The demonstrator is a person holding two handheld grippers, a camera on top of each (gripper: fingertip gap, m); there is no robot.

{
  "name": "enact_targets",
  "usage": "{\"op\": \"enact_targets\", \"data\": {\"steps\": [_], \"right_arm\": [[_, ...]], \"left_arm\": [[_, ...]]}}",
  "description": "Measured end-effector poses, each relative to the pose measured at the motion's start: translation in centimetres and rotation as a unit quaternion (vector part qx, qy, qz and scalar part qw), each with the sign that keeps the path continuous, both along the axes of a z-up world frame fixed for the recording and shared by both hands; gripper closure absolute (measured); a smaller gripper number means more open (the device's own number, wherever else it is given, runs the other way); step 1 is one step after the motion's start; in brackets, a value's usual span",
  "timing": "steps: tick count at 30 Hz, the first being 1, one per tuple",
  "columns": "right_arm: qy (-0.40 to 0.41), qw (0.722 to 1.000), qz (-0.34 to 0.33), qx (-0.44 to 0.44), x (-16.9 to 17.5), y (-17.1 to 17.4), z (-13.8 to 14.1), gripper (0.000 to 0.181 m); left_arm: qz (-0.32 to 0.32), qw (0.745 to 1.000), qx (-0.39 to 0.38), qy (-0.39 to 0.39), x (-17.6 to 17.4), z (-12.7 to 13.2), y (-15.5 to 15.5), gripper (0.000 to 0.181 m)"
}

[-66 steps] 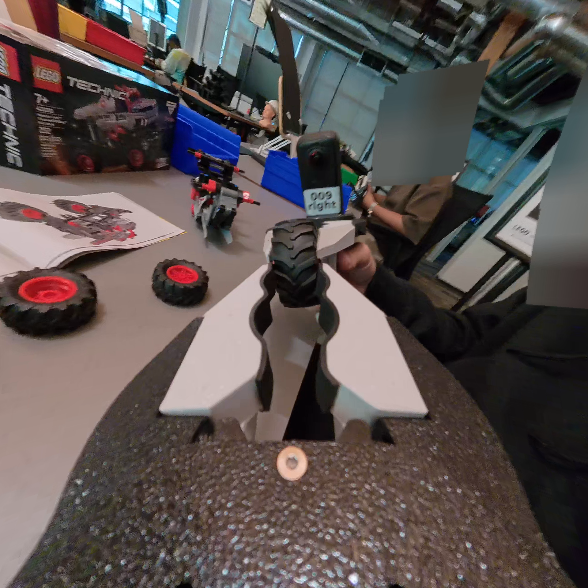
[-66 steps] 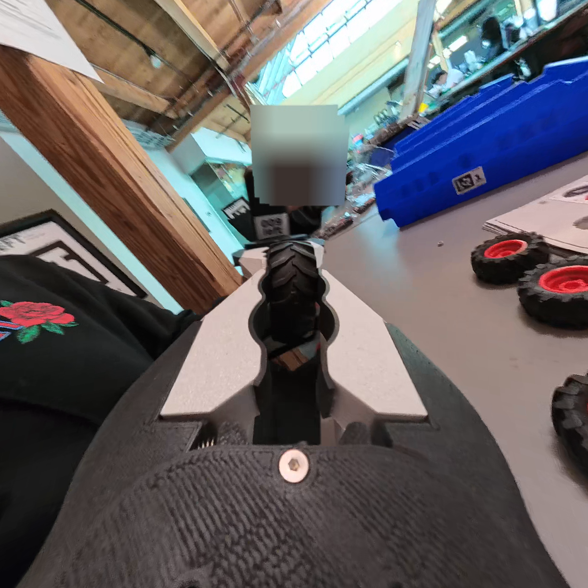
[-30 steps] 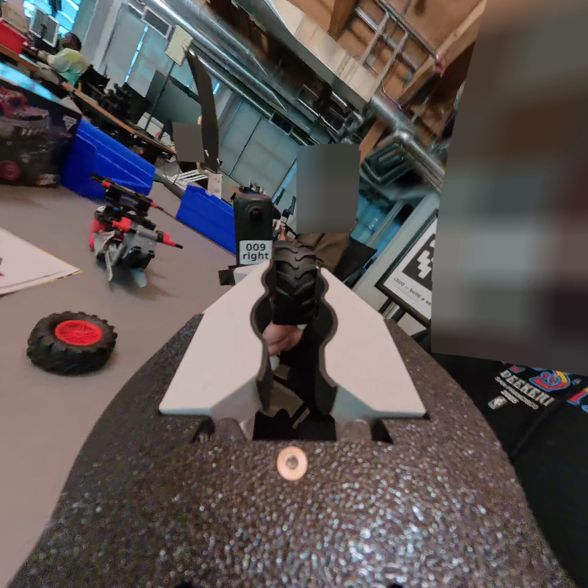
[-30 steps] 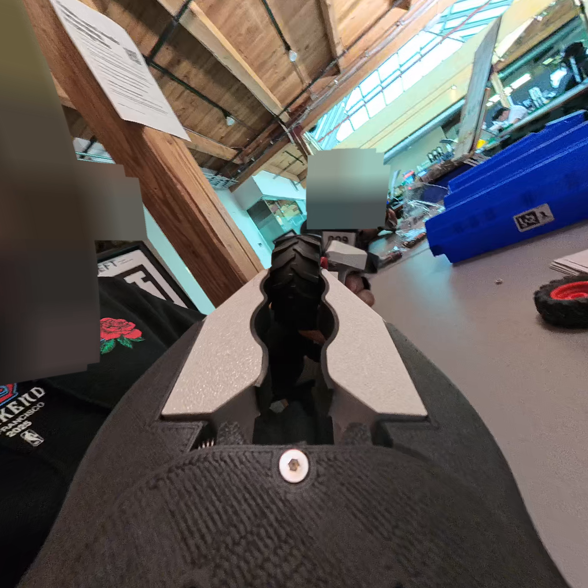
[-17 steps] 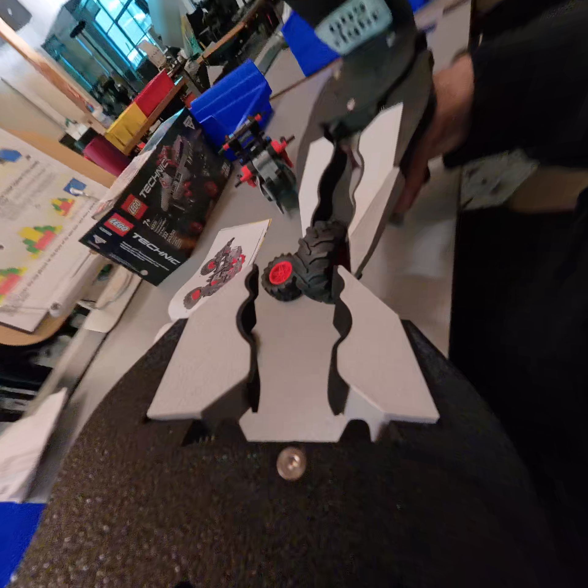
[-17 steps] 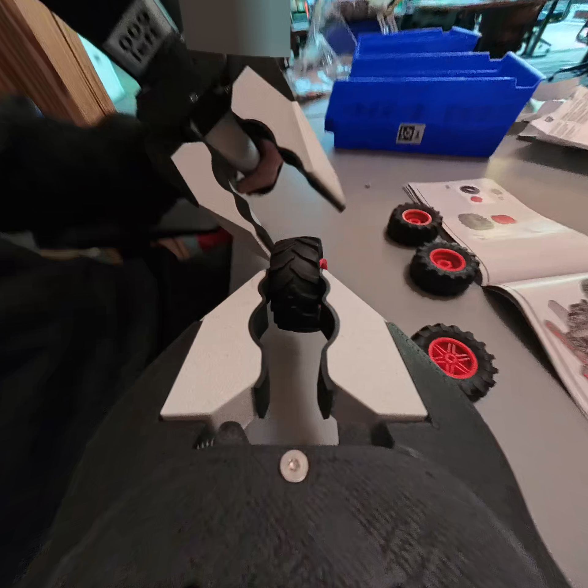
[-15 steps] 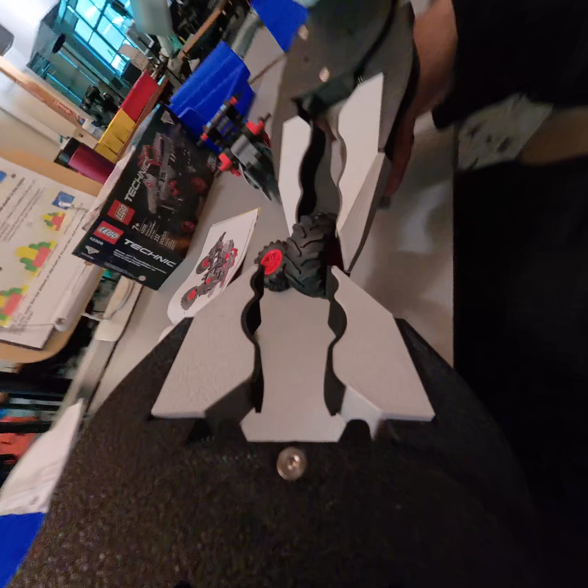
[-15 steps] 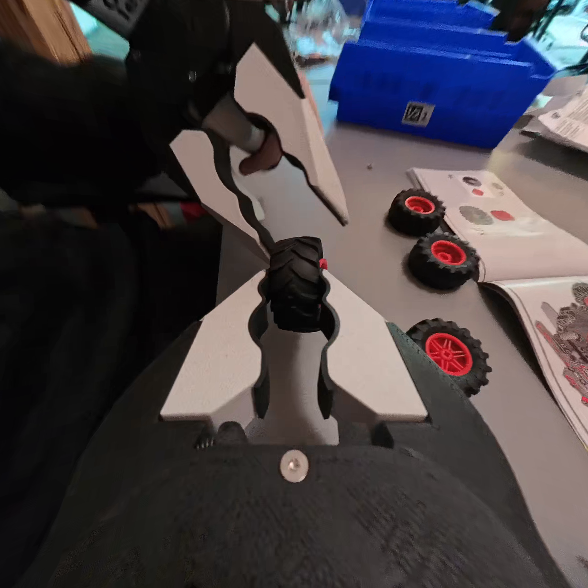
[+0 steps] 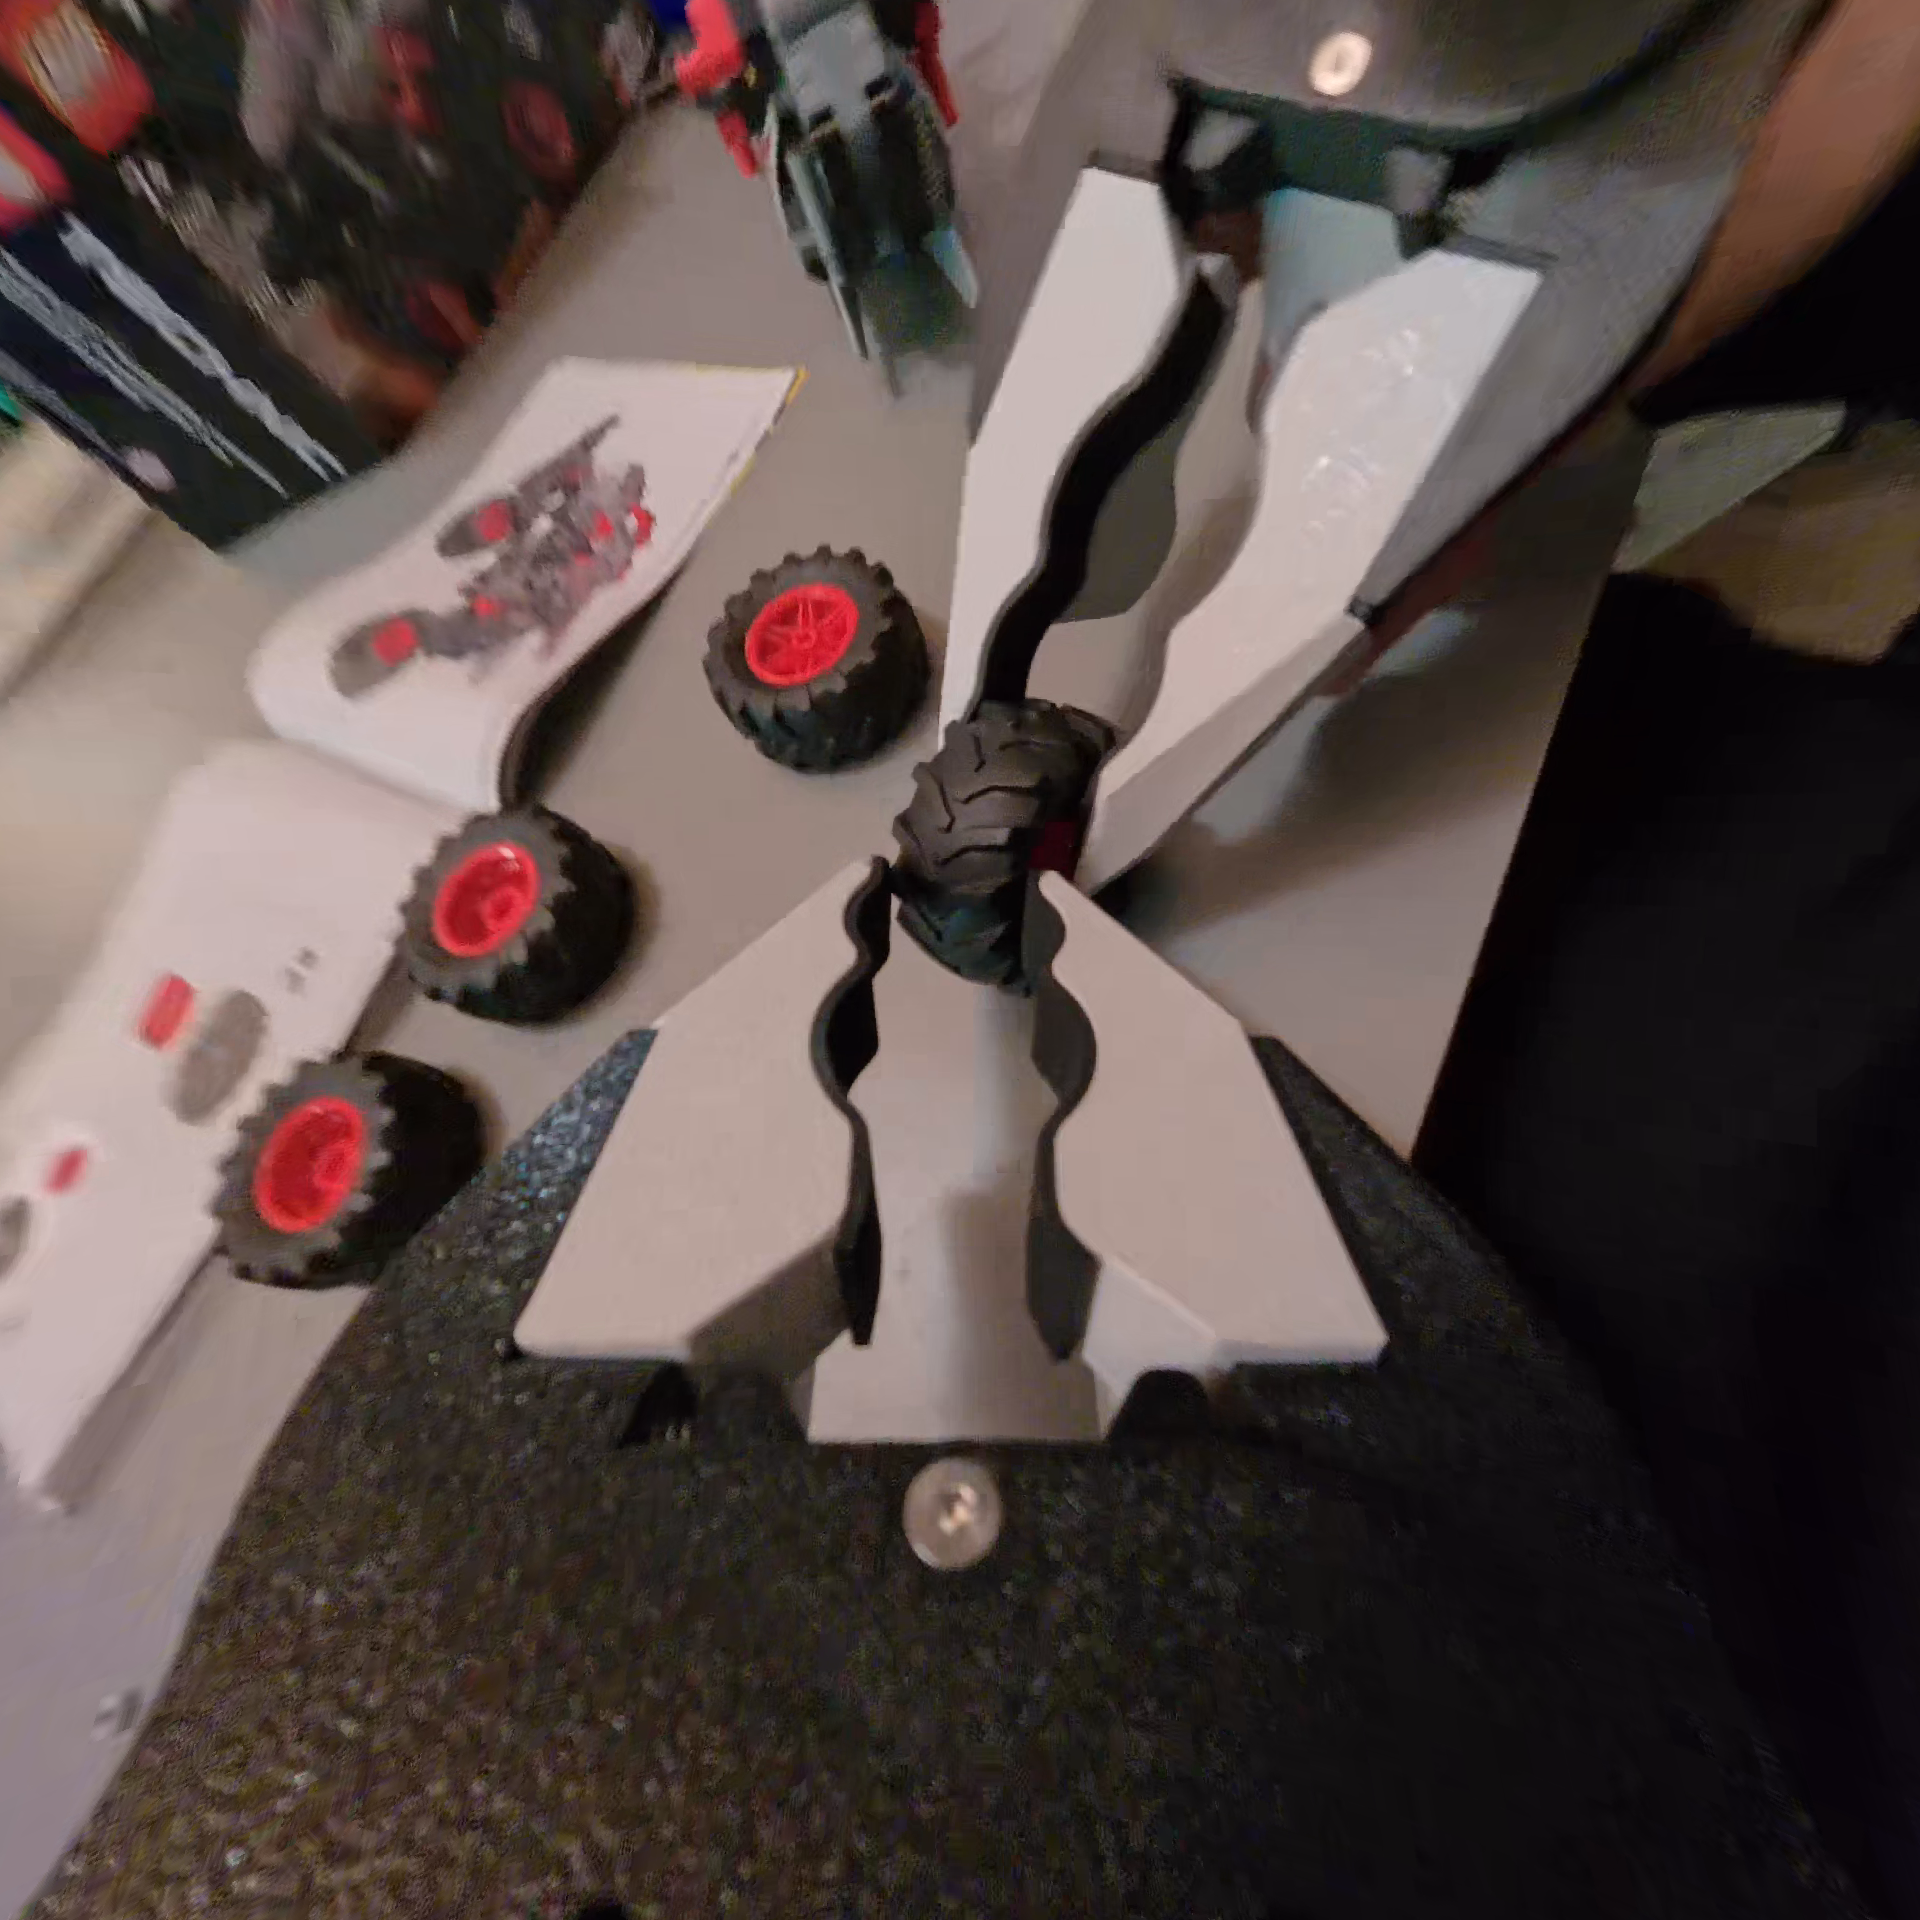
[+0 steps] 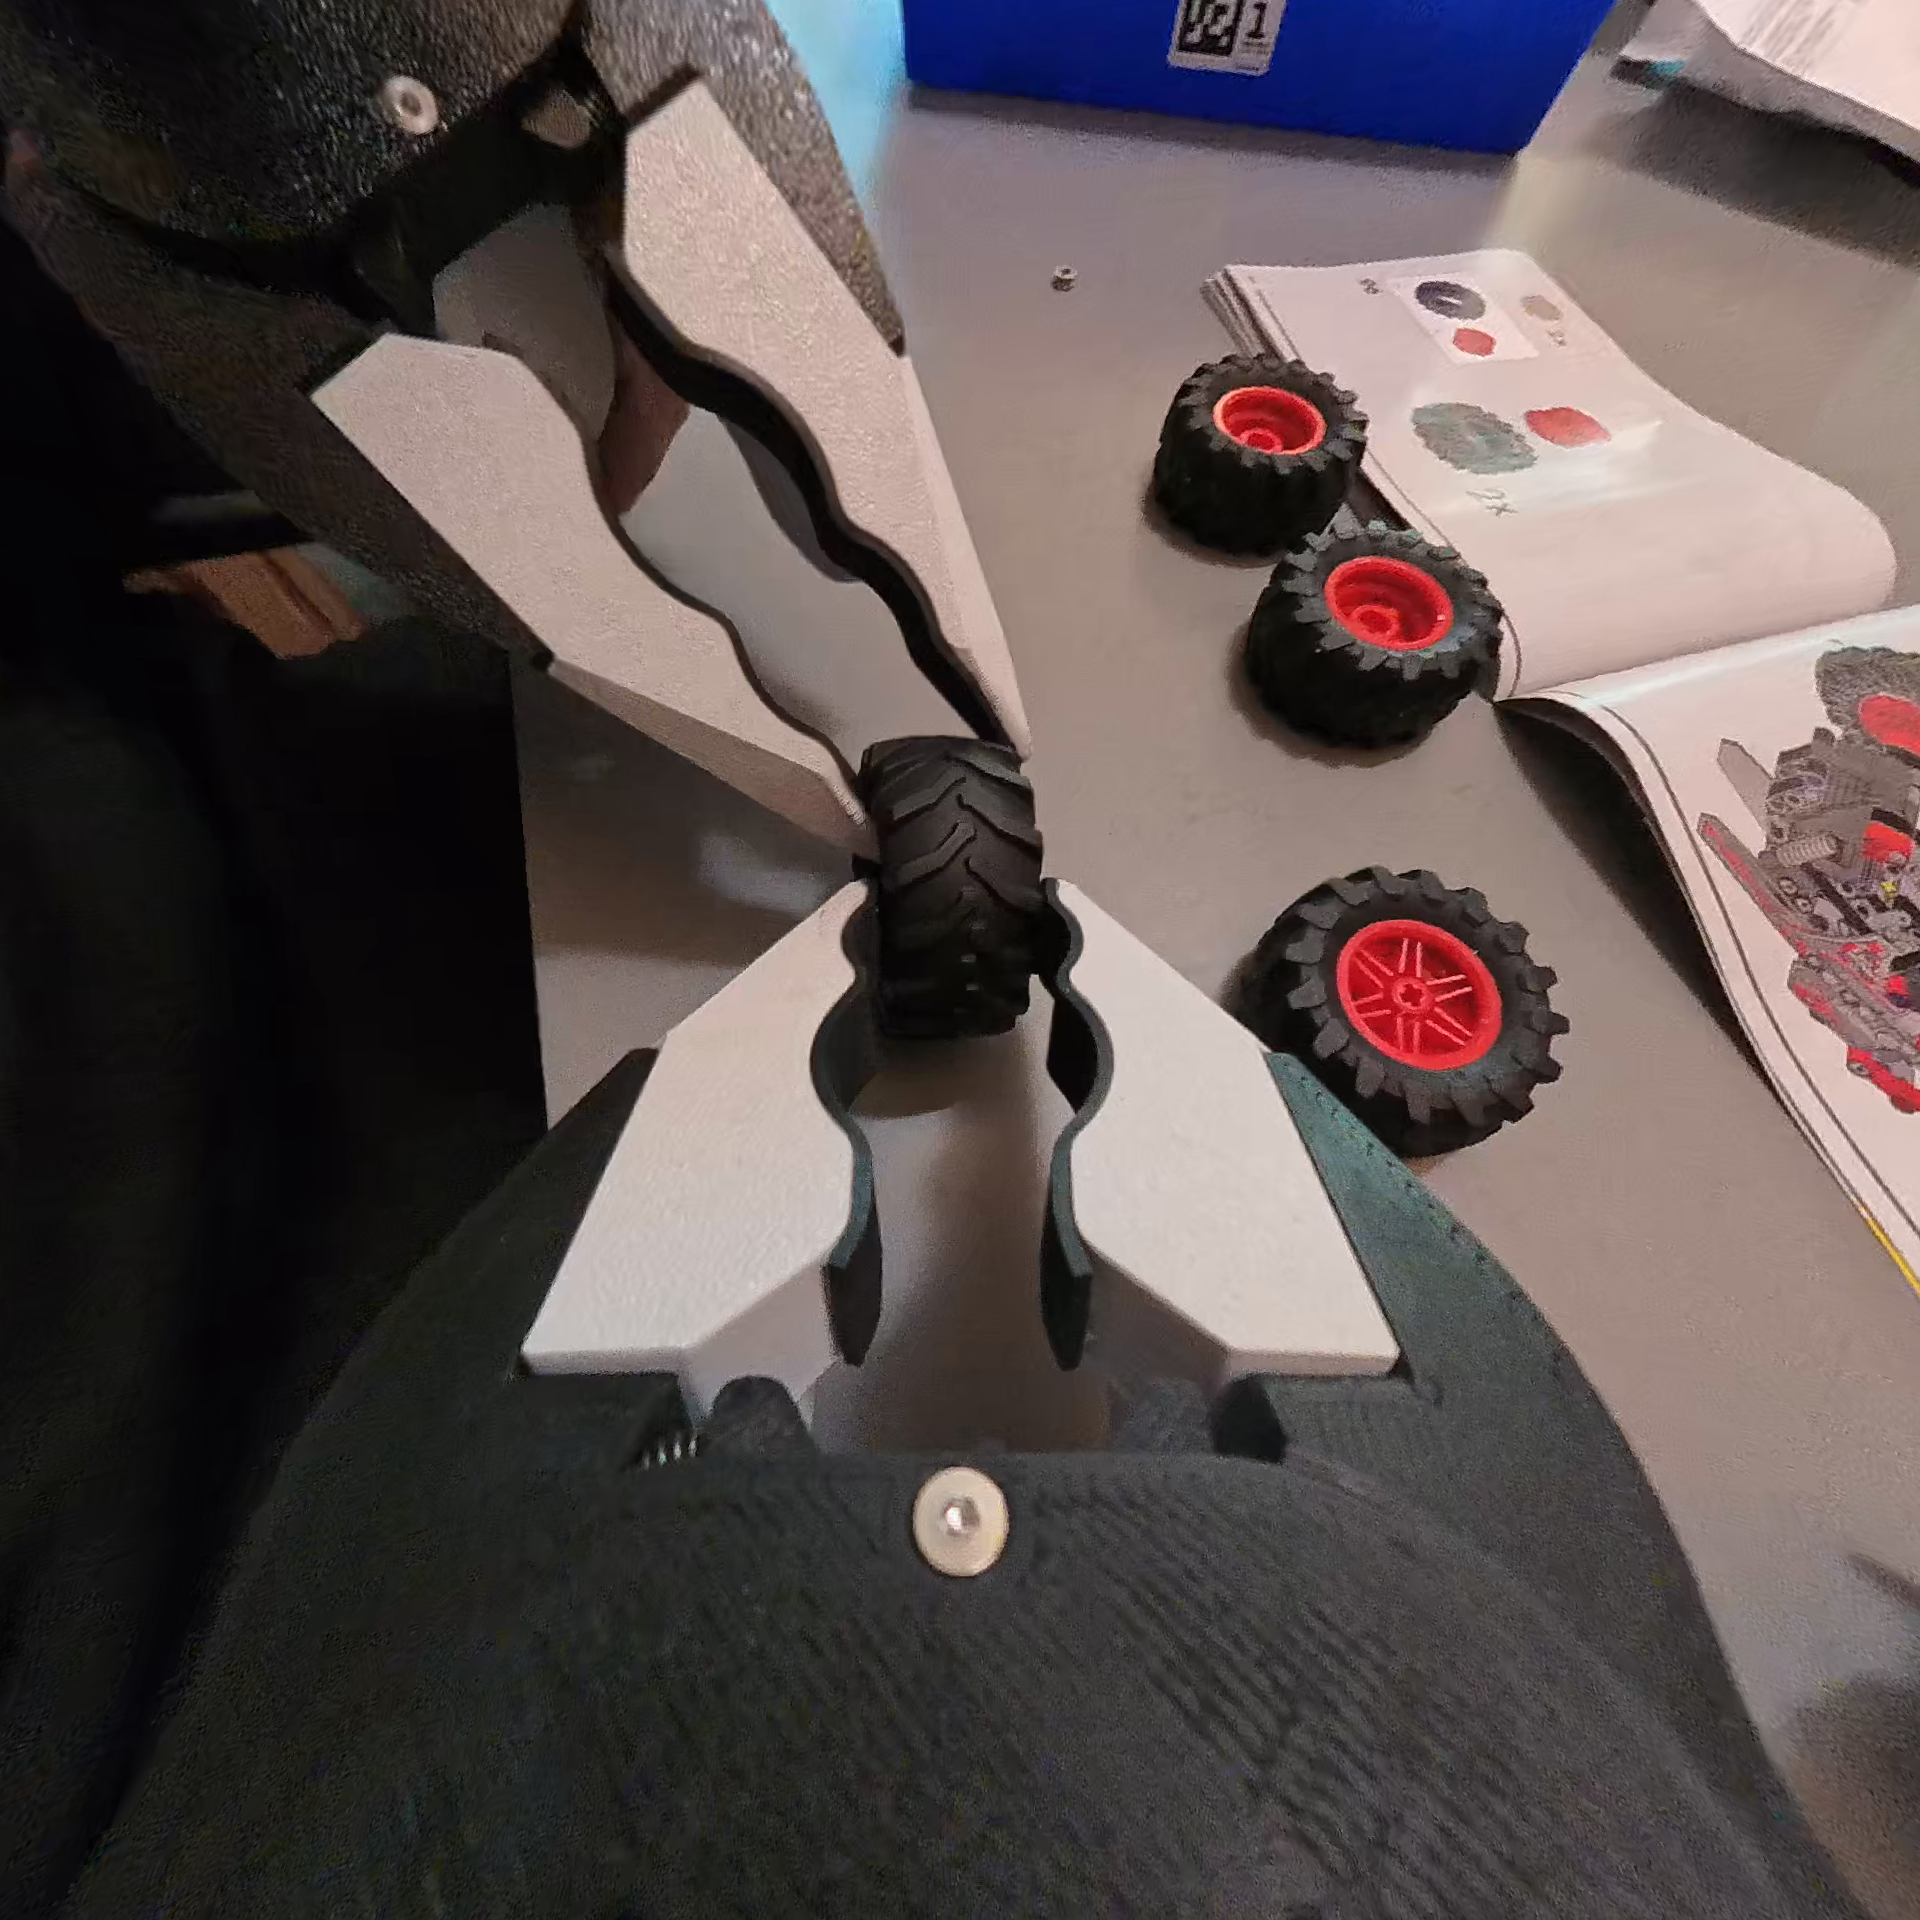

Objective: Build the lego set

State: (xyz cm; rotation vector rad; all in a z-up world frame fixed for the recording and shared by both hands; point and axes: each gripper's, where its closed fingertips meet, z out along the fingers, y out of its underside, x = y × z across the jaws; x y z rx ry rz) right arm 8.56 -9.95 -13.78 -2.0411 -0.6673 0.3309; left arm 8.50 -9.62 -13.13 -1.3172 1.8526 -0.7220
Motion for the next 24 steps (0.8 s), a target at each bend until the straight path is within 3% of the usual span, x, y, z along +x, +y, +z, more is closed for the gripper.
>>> {"op": "enact_targets", "data": {"steps": [3, 9, 12, 14, 17, 20, 22, 24], "right_arm": [[0.047, 0.998, -0.038, -0.032, 0.4, 0.5, 0.0, 0.153], [0.135, 0.981, -0.106, -0.093, 1.1, 0.8, -0.3, 0.154], [0.142, 0.978, -0.121, -0.096, 1.3, 1.0, -0.4, 0.153], [0.149, 0.977, -0.122, -0.098, 1.5, 1.0, -0.5, 0.153], [0.158, 0.974, -0.125, -0.105, 1.8, 1.0, -0.7, 0.152], [0.161, 0.972, -0.126, -0.116, 1.8, 0.8, -0.8, 0.148], [0.134, 0.979, -0.116, -0.104, 1.9, 0.4, -0.4, 0.145], [0.087, 0.986, -0.089, -0.109, 1.8, -0.9, -0.4, 0.132]], "left_arm": [[0.004, 1.0, -0.019, -0.012, 0.2, 0.1, 0.7, 0.159], [-0.014, 0.989, 0.146, -0.03, 0.8, 0.5, 1.2, 0.164], [-0.004, 0.984, 0.176, -0.01, 1.2, 0.5, 1.6, 0.167], [0.006, 0.991, 0.136, -0.003, 1.5, 0.4, 1.7, 0.169], [0.0, 1.0, 0.012, 0.019, 2.1, 0.2, 1.7, 0.171], [-0.012, 0.993, -0.1, 0.067, 2.5, 0.0, 1.8, 0.171], [-0.002, 0.975, -0.171, 0.139, 1.7, -0.6, 1.1, 0.17], [0.006, 0.939, -0.246, 0.241, 0.1, -1.6, -0.6, 0.169]]}}
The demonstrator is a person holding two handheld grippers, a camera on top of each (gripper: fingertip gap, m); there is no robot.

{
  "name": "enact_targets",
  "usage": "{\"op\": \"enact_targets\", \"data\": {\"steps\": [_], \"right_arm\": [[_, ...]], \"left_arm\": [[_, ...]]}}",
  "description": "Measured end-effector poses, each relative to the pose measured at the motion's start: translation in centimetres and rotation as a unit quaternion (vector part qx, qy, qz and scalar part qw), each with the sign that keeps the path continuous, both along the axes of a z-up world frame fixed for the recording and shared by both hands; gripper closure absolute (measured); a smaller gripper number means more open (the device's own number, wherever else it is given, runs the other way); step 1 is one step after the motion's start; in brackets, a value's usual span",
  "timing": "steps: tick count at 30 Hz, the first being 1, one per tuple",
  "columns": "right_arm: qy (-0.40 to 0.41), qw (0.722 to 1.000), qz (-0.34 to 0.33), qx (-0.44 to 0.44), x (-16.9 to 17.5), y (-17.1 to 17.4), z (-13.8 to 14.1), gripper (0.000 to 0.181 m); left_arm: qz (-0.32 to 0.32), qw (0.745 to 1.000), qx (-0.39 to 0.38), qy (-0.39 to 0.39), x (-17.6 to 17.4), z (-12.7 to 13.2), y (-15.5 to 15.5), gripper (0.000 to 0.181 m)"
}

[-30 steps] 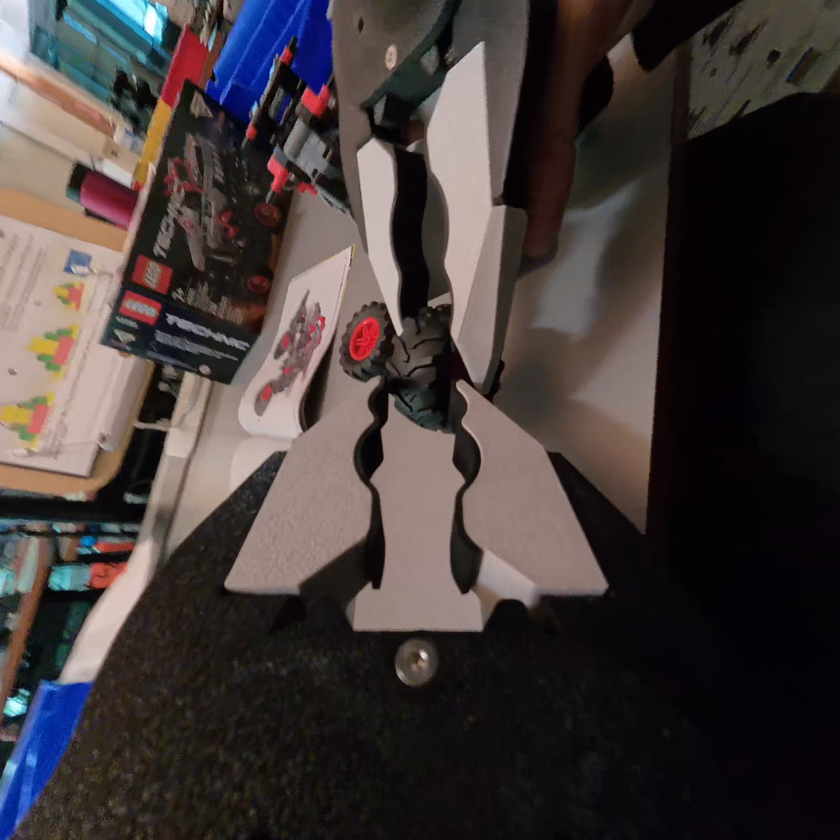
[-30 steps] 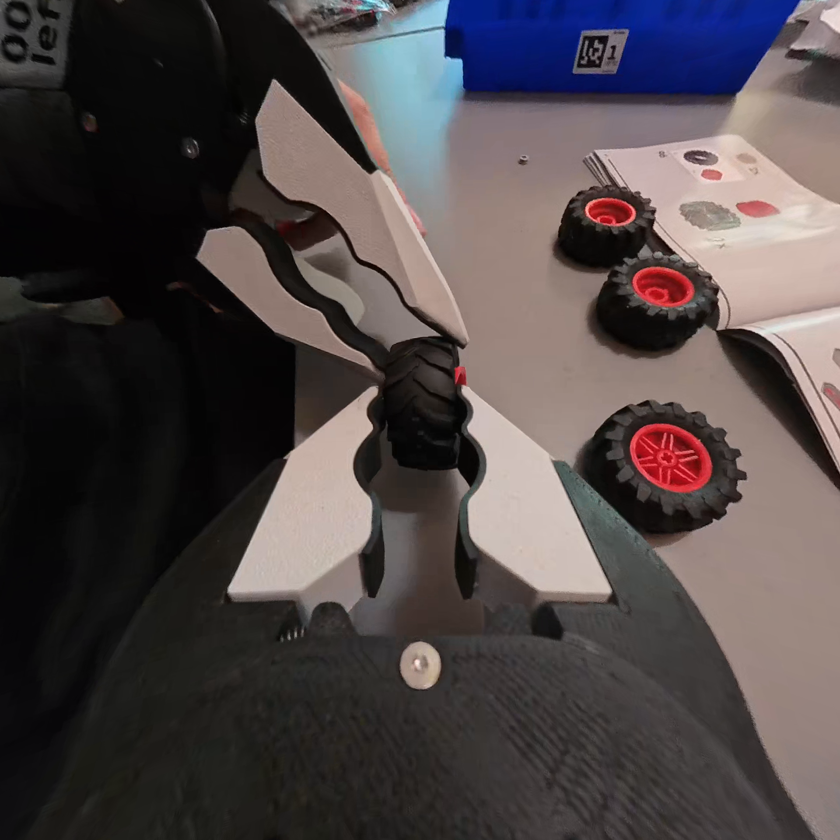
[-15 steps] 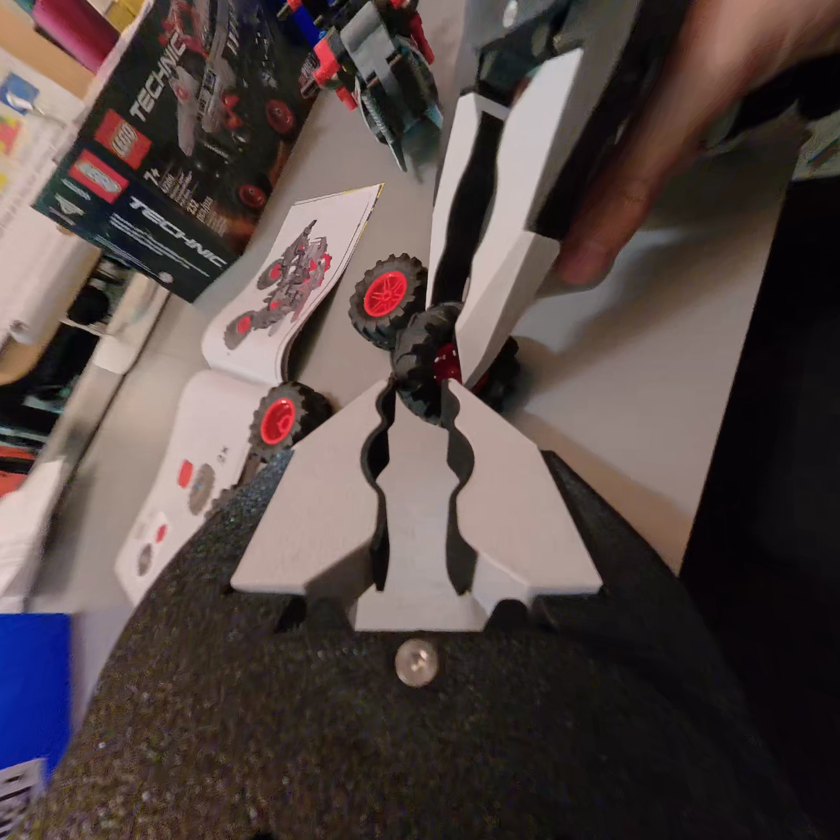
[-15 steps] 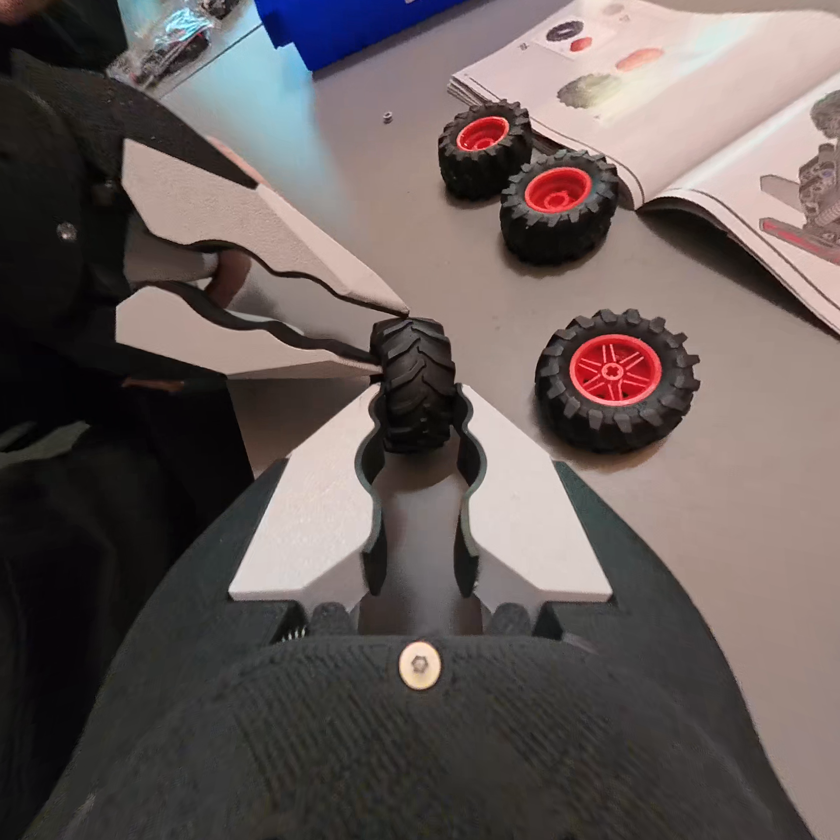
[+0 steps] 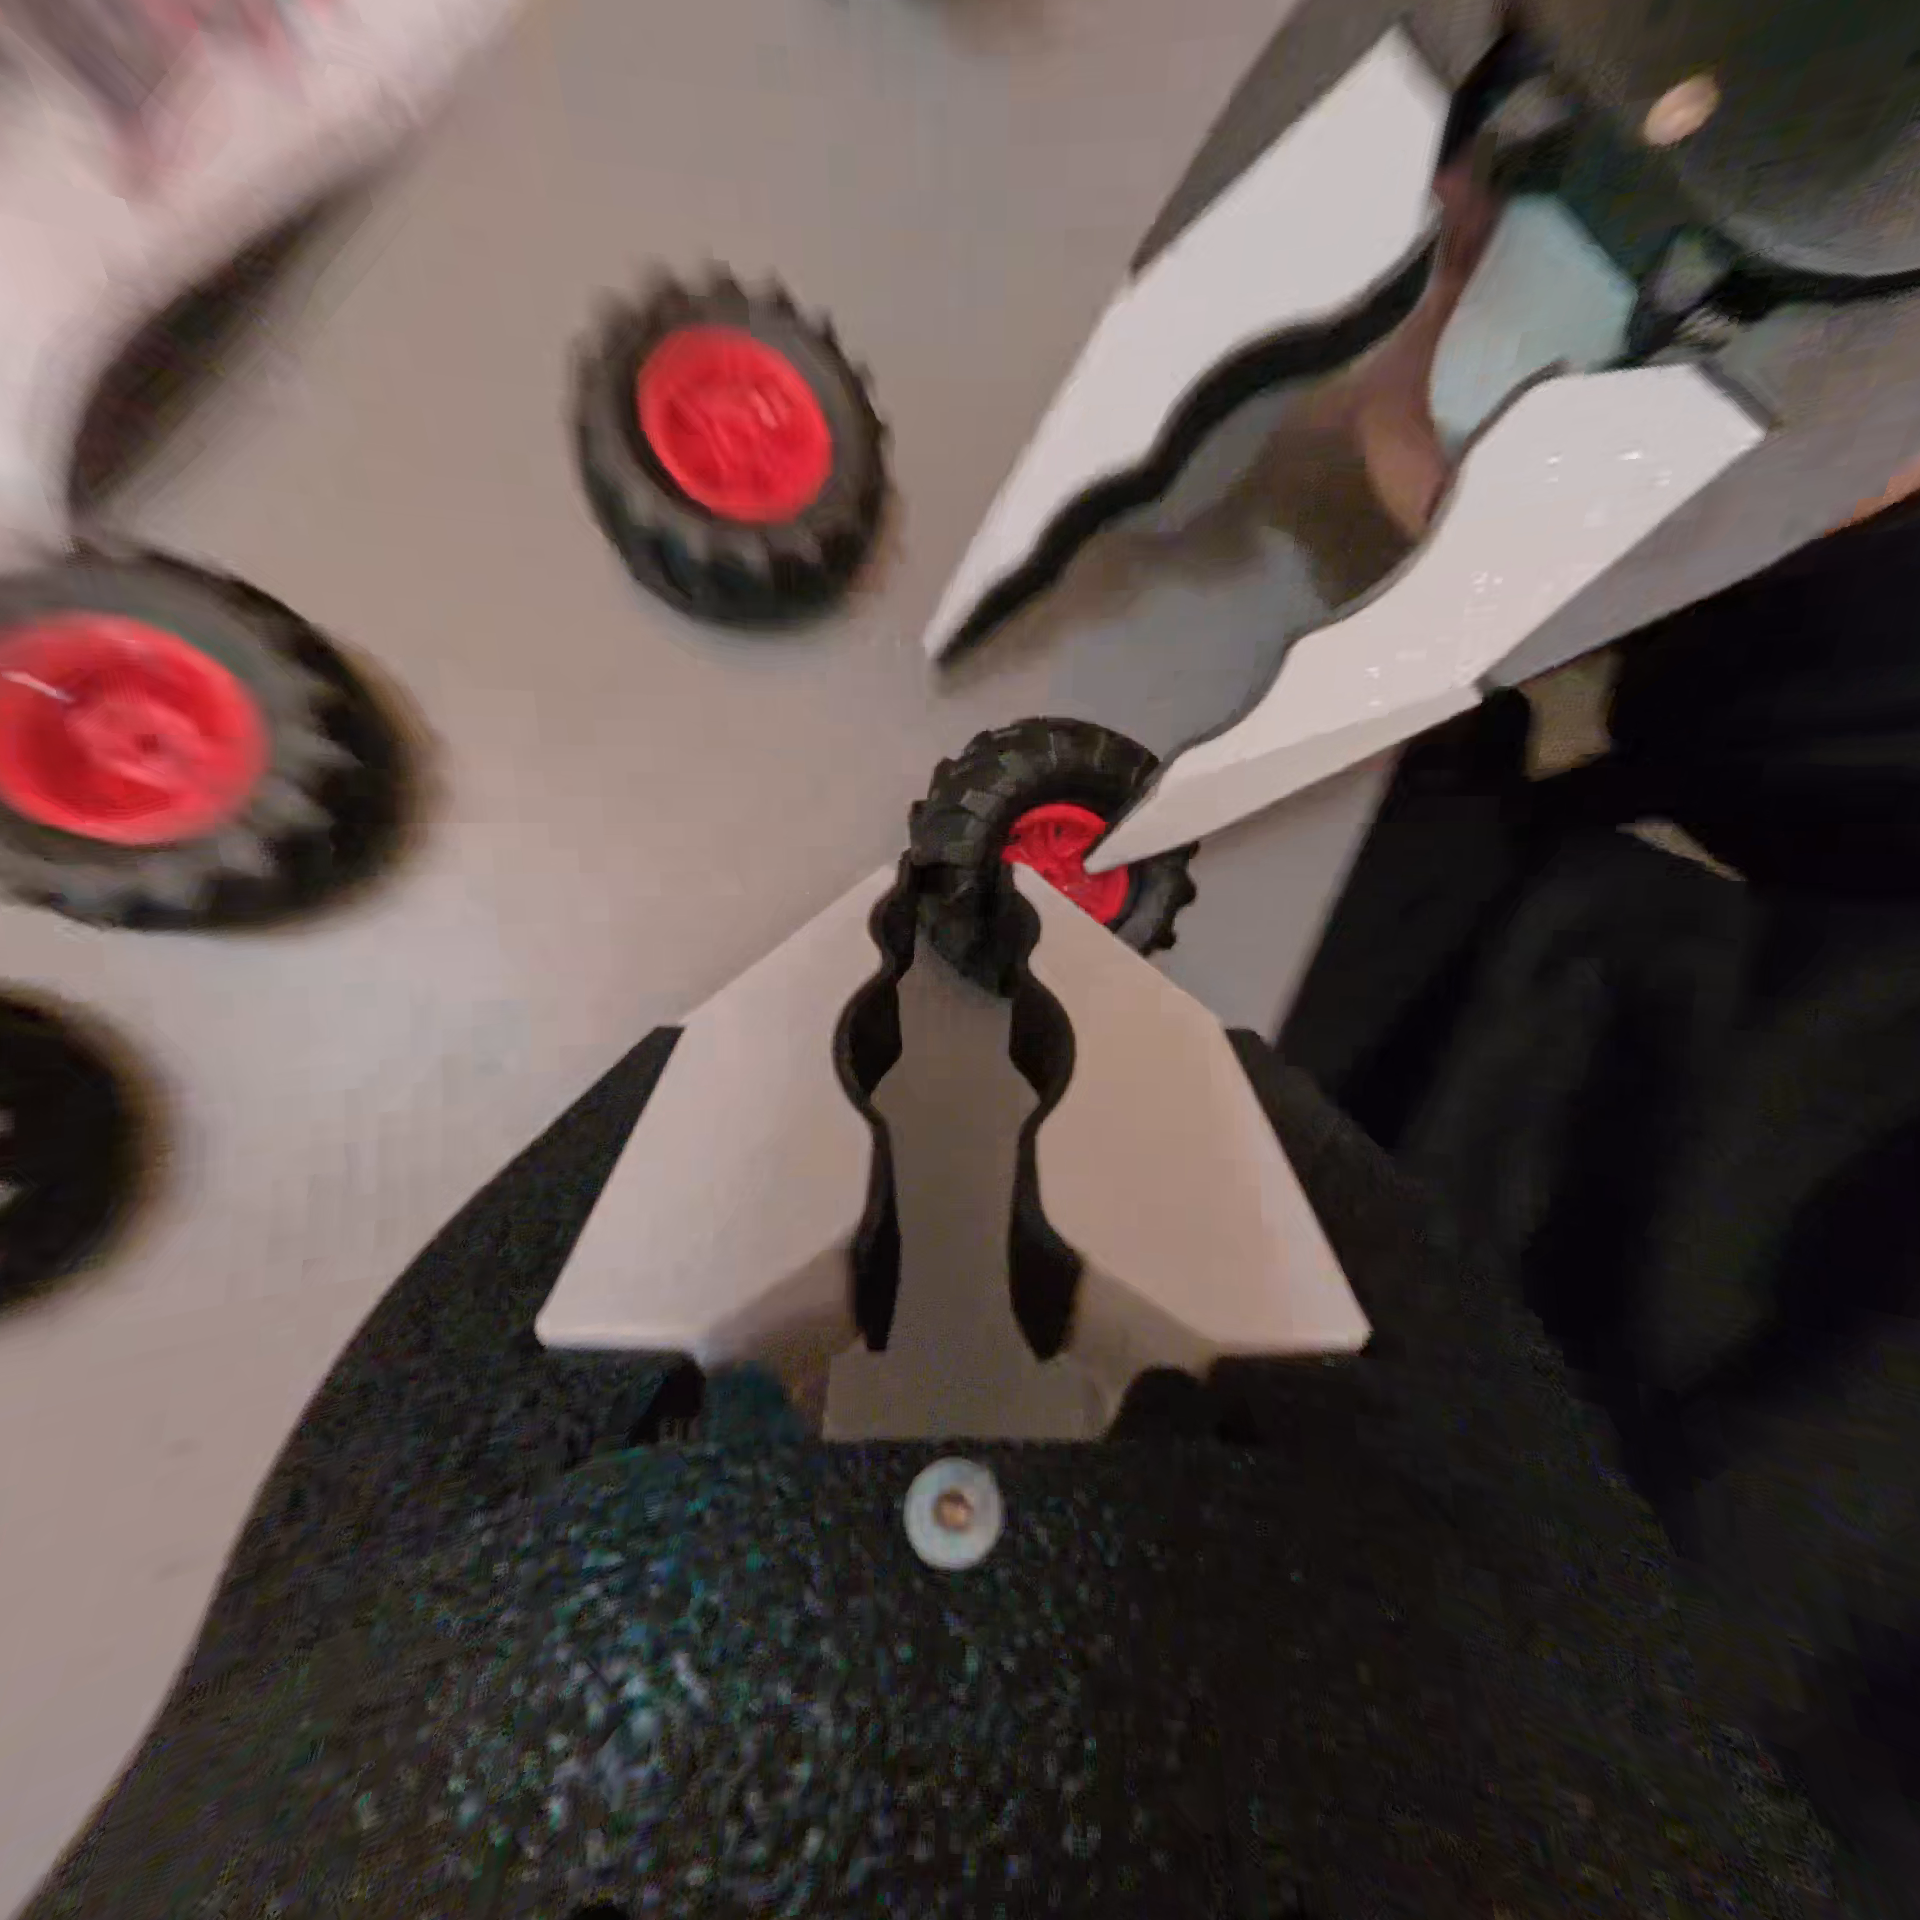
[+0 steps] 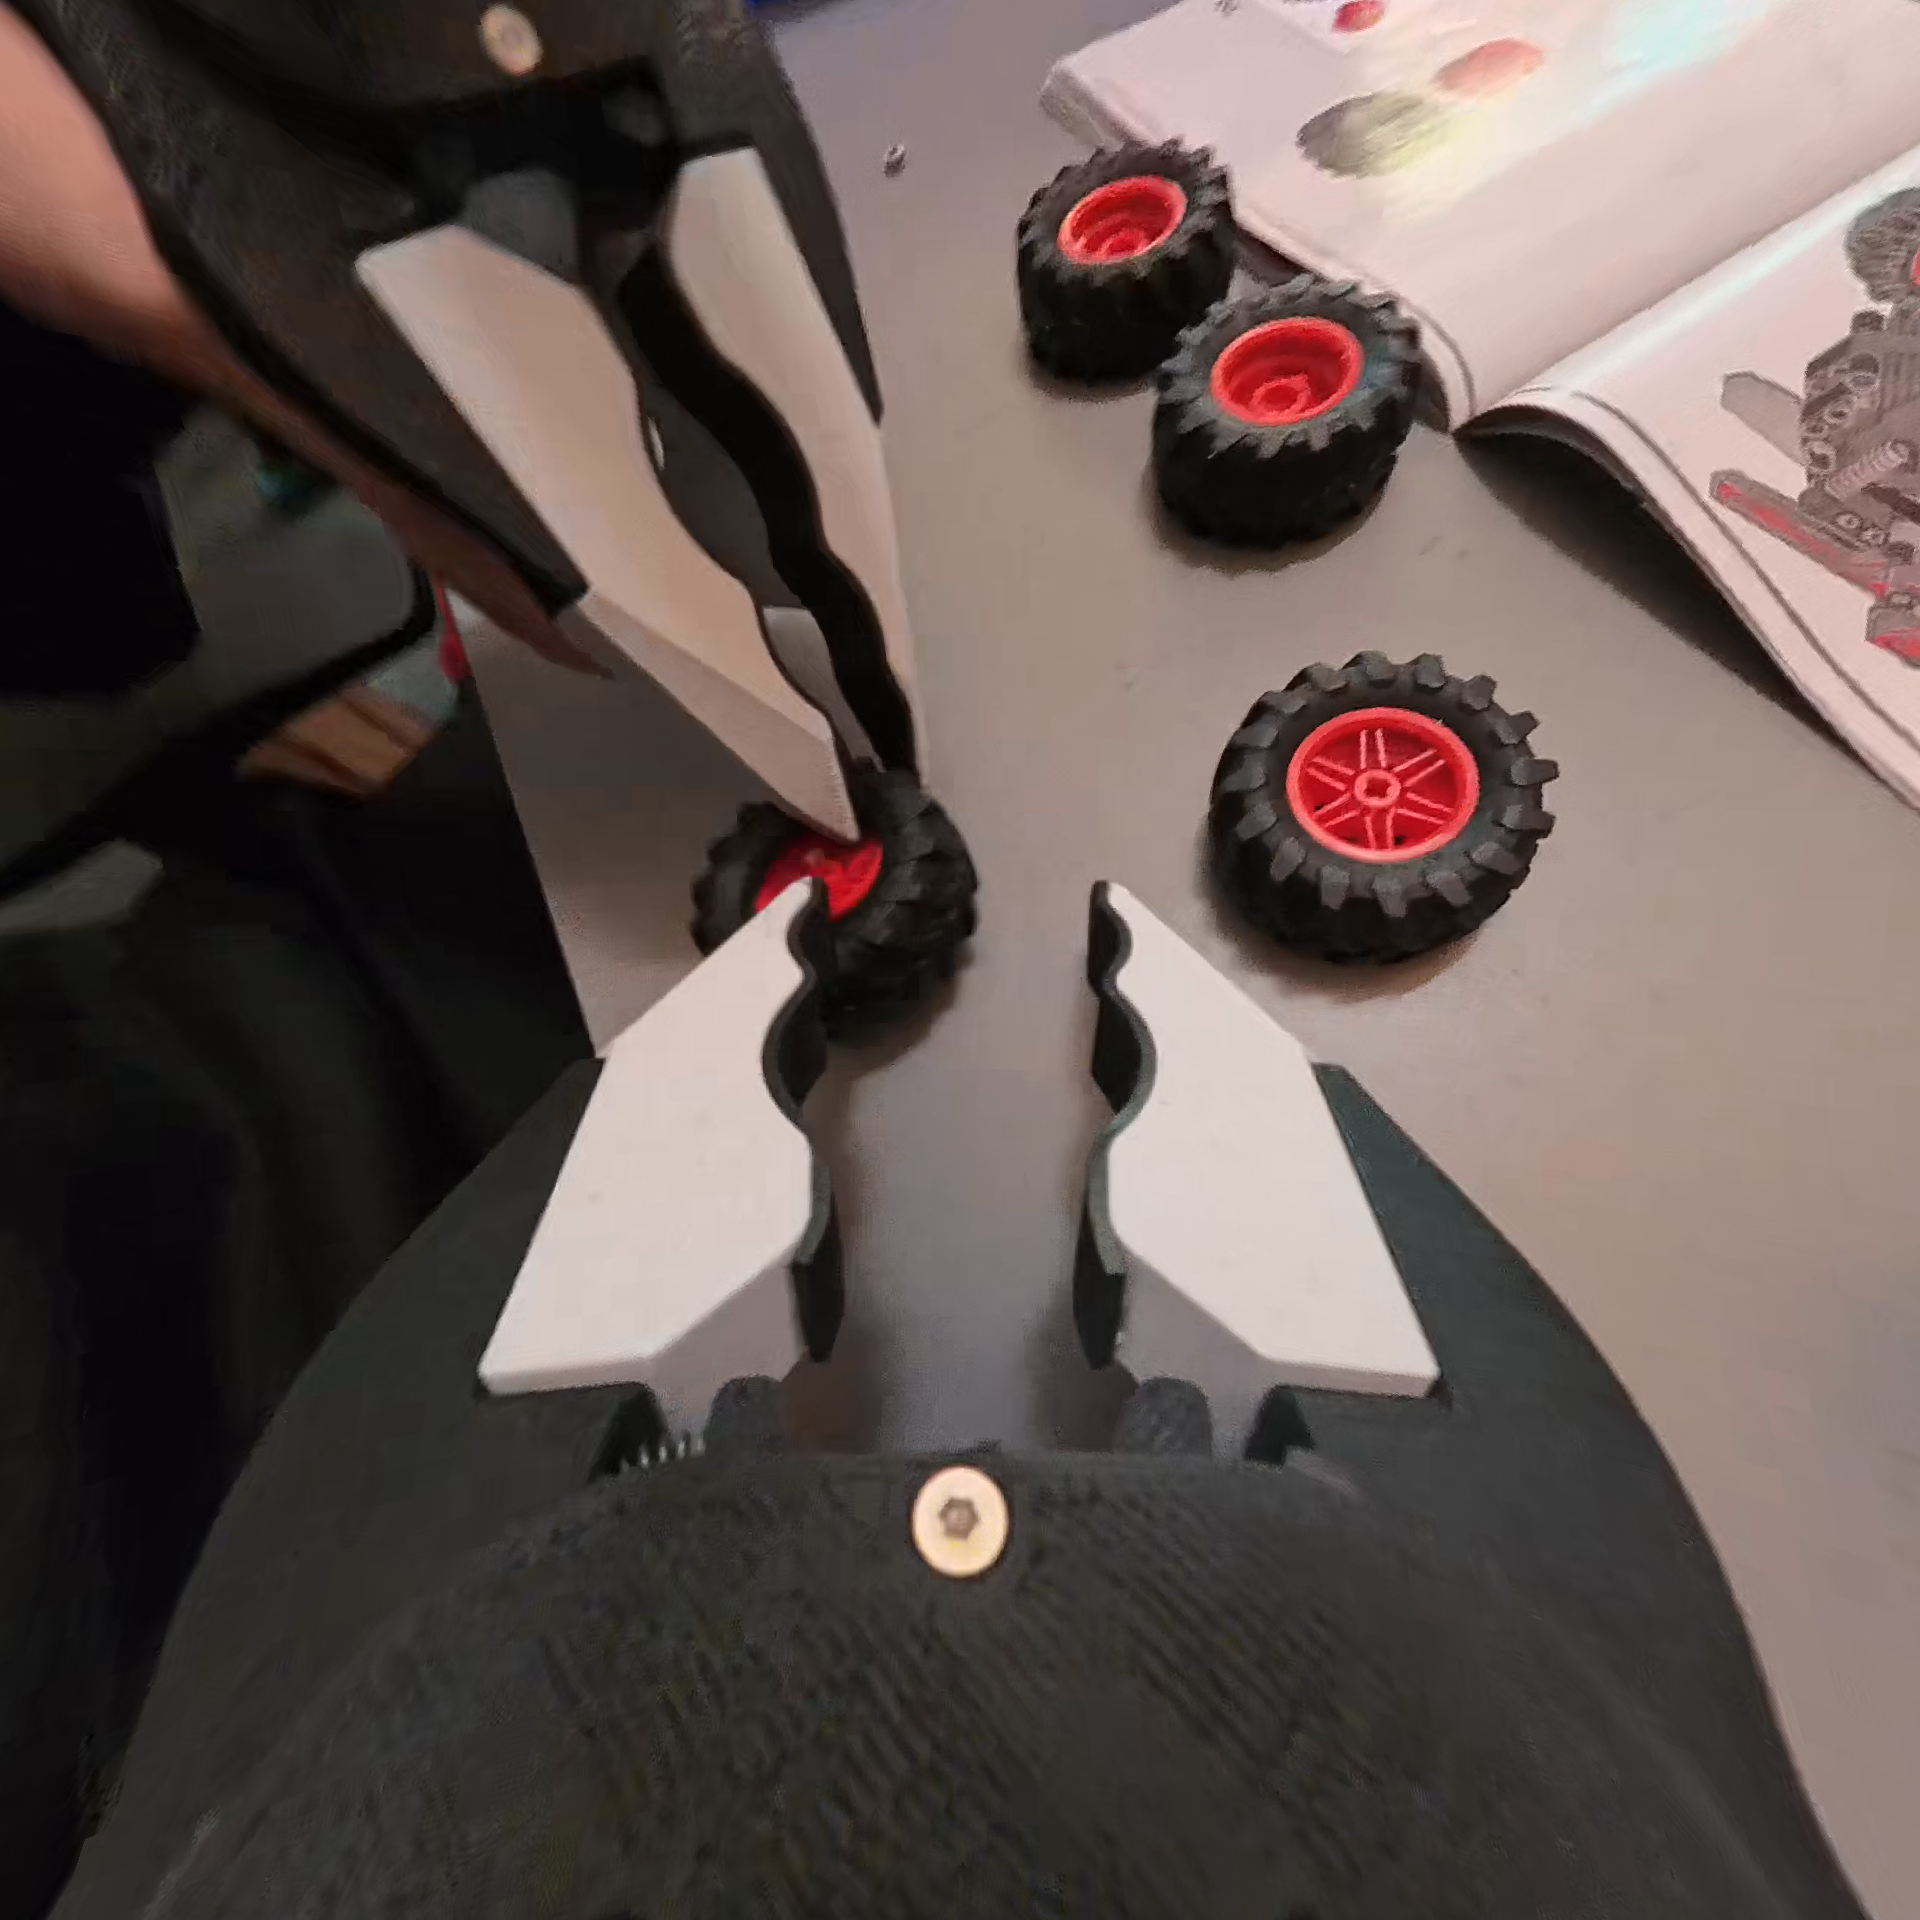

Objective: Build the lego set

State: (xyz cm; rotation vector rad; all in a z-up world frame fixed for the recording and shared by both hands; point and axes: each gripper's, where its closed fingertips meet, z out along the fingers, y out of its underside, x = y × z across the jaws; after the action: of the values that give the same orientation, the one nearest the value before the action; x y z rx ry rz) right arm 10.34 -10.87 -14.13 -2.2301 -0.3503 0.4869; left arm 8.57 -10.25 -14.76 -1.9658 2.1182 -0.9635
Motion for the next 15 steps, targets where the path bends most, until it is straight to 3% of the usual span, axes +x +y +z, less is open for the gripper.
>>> {"op": "enact_targets", "data": {"steps": [3, 8, 15], "right_arm": [[-0.064, 0.997, 0.03, 0.02, 0.0, -0.8, 0.4, 0.128], [-0.083, 0.994, 0.059, 0.045, -1.8, -0.9, 0.0, 0.123], [-0.1, 0.991, 0.078, 0.028, -1.2, -1.1, -1.8, 0.137]], "left_arm": [[0.009, 0.999, -0.007, 0.032, 0.0, -0.3, -0.5, 0.169], [0.001, 0.998, 0.068, -0.002, 1.2, -0.2, 0.6, 0.167], [-0.121, 0.977, 0.163, -0.063, -0.2, 0.9, 0.7, 0.164]]}}
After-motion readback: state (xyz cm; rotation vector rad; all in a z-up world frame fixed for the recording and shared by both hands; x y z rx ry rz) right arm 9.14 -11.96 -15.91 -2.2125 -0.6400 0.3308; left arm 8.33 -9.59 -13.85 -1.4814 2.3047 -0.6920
